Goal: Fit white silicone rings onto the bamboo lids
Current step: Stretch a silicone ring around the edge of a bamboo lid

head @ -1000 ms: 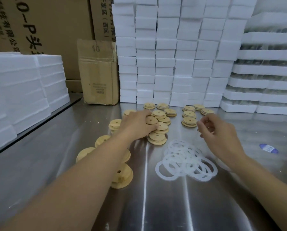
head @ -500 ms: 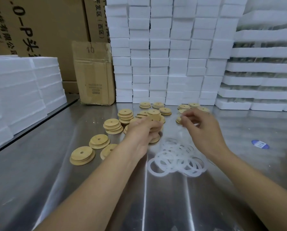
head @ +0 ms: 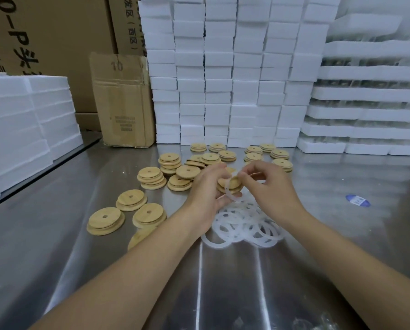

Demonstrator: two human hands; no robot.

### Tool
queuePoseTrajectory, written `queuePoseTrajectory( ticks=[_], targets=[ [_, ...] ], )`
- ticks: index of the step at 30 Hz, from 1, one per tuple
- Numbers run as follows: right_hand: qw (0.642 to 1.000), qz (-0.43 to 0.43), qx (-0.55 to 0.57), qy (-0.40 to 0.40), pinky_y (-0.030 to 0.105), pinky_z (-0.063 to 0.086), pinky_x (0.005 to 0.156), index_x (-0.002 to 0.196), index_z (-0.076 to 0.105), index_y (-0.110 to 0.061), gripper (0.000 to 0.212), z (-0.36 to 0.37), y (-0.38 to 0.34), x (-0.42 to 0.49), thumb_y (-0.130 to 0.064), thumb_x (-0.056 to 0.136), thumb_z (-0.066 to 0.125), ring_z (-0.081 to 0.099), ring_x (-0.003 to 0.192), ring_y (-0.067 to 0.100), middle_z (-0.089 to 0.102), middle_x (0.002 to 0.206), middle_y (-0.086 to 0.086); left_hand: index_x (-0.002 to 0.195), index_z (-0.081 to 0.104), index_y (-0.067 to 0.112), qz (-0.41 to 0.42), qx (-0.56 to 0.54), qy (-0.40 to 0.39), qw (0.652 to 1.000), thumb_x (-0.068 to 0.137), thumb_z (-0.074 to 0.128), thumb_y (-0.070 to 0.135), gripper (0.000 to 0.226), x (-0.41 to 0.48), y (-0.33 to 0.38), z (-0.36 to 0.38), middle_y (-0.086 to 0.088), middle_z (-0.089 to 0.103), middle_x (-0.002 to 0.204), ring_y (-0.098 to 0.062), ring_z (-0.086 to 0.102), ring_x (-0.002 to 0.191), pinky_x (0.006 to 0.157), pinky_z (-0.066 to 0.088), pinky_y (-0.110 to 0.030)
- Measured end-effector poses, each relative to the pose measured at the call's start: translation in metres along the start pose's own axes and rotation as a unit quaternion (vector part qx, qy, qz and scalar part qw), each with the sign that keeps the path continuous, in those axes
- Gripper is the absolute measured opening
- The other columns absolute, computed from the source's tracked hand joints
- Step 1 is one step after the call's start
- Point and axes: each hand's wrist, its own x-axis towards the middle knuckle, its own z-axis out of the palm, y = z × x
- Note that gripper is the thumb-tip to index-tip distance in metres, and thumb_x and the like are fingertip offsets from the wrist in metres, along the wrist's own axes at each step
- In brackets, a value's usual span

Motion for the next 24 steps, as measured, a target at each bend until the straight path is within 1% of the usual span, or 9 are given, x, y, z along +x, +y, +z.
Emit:
queuePoseTrajectory(
  ticks=[3,6,8,11,14,16,19,21,24],
  targets=[
    [1.000,0.001,-0.007,0.007,0.029,0.056,0.085,0.088,0.074,-0.025,0.009,-0.001,0.003,0.002,-0.024,0.097,0.074,0.070,0.088,0.003,0.076,0.088,-0.014,0.134,0.065,0.030,0.125,0.195,-0.009,0.973,0.090,0.081,0.010,0.051,0.003,-0.009,-0.004,0.005,0.069,0.126,-0.018,0.075,0.105,0.078,0.065,-0.030],
    [1.000,-0.003,-0.011,0.005,0.033,0.058,0.087,0.088,0.074,-0.026,0.008,-0.005,0.007,0.004,-0.025,0.095,0.078,0.071,0.088,0.005,0.076,0.089,-0.013,0.136,0.066,0.025,0.196,0.291,-0.024,0.936,0.095,0.080,0.011,0.046,0.007,-0.013,-0.005,0.003,0.069,0.129,-0.021,0.069,0.120,0.089,0.066,-0.043],
    [1.000,-0.012,-0.008,0.009,0.031,0.057,0.085,0.087,0.072,-0.028,0.010,-0.007,0.009,0.006,-0.025,0.094,0.079,0.072,0.088,0.005,0.075,0.088,-0.015,0.137,0.068,0.024,0.208,0.317,-0.040,0.925,0.102,0.068,0.008,0.038,0.009,-0.015,-0.005,0.005,0.070,0.130,-0.018,0.069,0.121,0.085,0.067,-0.040],
    [1.000,-0.027,-0.010,0.008,0.025,0.055,0.081,0.086,0.071,-0.031,0.011,-0.008,0.012,0.007,-0.027,0.094,0.079,0.072,0.088,0.003,0.075,0.089,-0.018,0.138,0.069,0.027,0.228,0.342,-0.070,0.909,0.110,0.057,0.014,0.033,0.007,-0.015,-0.005,0.016,0.071,0.129,-0.001,0.067,0.120,0.081,0.064,-0.025],
    [1.000,-0.027,-0.011,-0.001,0.021,0.052,0.080,0.086,0.071,-0.032,0.012,-0.010,0.013,0.009,-0.026,0.095,0.078,0.072,0.088,0.002,0.075,0.089,-0.020,0.142,0.065,0.027,0.220,0.351,-0.065,0.908,0.111,0.056,0.016,0.034,0.008,-0.016,-0.005,0.009,0.070,0.134,-0.009,0.065,0.126,0.090,0.065,-0.036],
    [1.000,-0.025,-0.012,-0.004,0.022,0.052,0.081,0.087,0.072,-0.030,0.012,-0.011,0.013,0.009,-0.023,0.095,0.077,0.071,0.088,0.003,0.075,0.089,-0.020,0.143,0.060,0.028,0.212,0.353,-0.056,0.910,0.111,0.056,0.018,0.034,0.008,-0.016,-0.006,-0.004,0.073,0.126,-0.020,0.068,0.118,0.093,0.062,-0.040],
    [1.000,-0.021,-0.009,-0.012,0.032,0.058,0.086,0.090,0.074,-0.026,0.008,-0.012,0.014,0.008,-0.022,0.096,0.076,0.073,0.088,0.007,0.076,0.089,-0.014,0.142,0.057,0.030,0.208,0.365,-0.056,0.906,0.111,0.055,0.019,0.033,0.008,-0.015,-0.008,-0.005,0.075,0.122,-0.016,0.069,0.110,0.083,0.054,-0.023],
    [0.999,-0.018,-0.008,-0.025,0.034,0.059,0.087,0.093,0.075,-0.025,0.005,-0.011,0.016,0.007,-0.023,0.097,0.075,0.073,0.089,0.007,0.077,0.090,-0.012,0.142,0.058,0.029,0.197,0.381,-0.064,0.901,0.112,0.053,0.018,0.032,0.008,-0.014,-0.010,0.006,0.070,0.132,-0.005,0.065,0.121,0.093,0.052,-0.018],
    [0.999,-0.018,-0.012,-0.034,0.033,0.060,0.086,0.094,0.076,-0.026,0.004,-0.011,0.020,0.006,-0.025,0.098,0.075,0.072,0.089,0.005,0.077,0.091,-0.013,0.137,0.065,0.025,0.178,0.385,-0.079,0.902,0.112,0.051,0.013,0.031,0.010,-0.014,-0.010,0.009,0.070,0.133,-0.006,0.062,0.128,0.109,0.049,-0.029]
  ],
)
